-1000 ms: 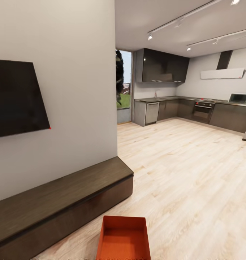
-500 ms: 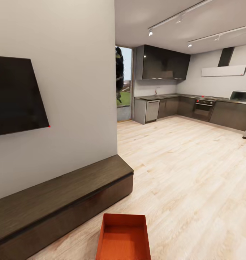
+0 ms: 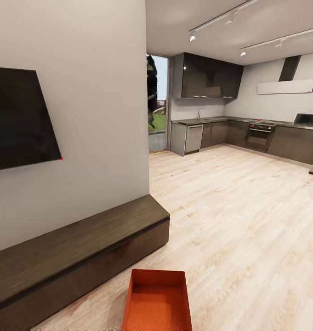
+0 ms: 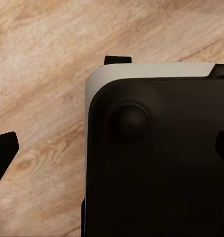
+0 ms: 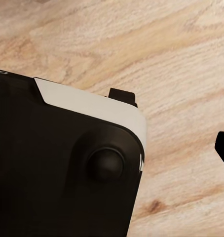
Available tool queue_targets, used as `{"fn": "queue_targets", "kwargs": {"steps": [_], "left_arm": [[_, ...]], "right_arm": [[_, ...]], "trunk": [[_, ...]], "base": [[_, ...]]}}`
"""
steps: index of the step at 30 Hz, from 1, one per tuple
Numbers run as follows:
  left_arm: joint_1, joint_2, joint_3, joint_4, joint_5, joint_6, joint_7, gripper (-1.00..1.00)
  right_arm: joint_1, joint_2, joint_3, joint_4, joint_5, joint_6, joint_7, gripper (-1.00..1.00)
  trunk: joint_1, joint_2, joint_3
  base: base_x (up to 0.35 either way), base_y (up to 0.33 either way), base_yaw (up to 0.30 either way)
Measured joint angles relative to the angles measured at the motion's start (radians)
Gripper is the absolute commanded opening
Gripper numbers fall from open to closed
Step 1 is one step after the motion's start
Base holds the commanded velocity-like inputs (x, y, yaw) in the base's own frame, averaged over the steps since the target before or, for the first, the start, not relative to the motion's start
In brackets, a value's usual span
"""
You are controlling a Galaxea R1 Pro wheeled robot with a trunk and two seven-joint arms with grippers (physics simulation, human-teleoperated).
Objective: Move the two storage containers from the living room to the garage. In the garage, place one container on the floor and stack the other container on top of it (either order is fine).
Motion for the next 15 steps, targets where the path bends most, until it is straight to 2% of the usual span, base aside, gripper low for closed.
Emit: {"fn": "queue_targets", "kwargs": {"steps": [15], "left_arm": [[0.0,0.0,0.0,0.0,0.0,0.0,0.0,1.0]], "right_arm": [[0.0,-0.001,-0.001,0.0,-0.002,0.0,0.001,1.0]], "trunk": [[0.0,0.0,-0.024]], "base": [[0.0,0.0,0.0]]}}
